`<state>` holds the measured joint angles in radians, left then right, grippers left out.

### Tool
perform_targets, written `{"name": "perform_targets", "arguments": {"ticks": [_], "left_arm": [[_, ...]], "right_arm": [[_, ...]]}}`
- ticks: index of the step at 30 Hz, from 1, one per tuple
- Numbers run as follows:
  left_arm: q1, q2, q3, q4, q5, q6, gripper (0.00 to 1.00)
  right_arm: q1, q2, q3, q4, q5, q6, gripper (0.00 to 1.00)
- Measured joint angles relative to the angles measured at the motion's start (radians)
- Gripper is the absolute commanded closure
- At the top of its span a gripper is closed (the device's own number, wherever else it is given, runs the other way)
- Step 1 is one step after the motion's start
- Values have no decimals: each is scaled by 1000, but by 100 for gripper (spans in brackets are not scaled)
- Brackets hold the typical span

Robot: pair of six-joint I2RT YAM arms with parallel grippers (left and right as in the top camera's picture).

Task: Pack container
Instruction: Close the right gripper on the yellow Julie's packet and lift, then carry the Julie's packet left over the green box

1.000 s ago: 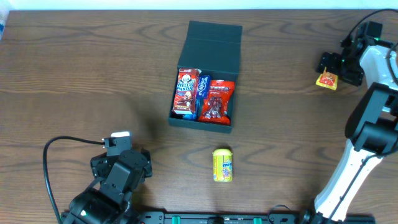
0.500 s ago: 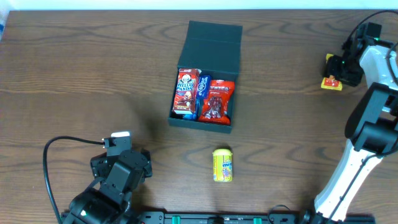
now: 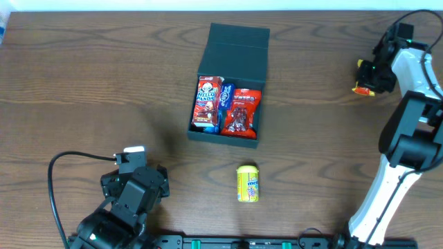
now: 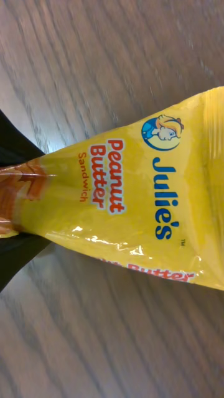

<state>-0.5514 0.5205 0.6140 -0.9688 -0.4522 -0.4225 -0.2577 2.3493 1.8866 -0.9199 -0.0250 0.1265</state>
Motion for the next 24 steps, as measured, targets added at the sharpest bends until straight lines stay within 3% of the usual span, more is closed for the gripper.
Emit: {"name": "perform_targets", "arguments": {"ticks": [10,21,24], "left_arm": [[0,0,0,0,0,0,4],[0,0,0,0,0,0,5],[0,0,0,-1,0,0,4]], "right_arm": [[57,-69,2,-56,2,0,84],[185,-502,3,-231,3,86,83],[272,-612,3,-286,7,178,89]]}}
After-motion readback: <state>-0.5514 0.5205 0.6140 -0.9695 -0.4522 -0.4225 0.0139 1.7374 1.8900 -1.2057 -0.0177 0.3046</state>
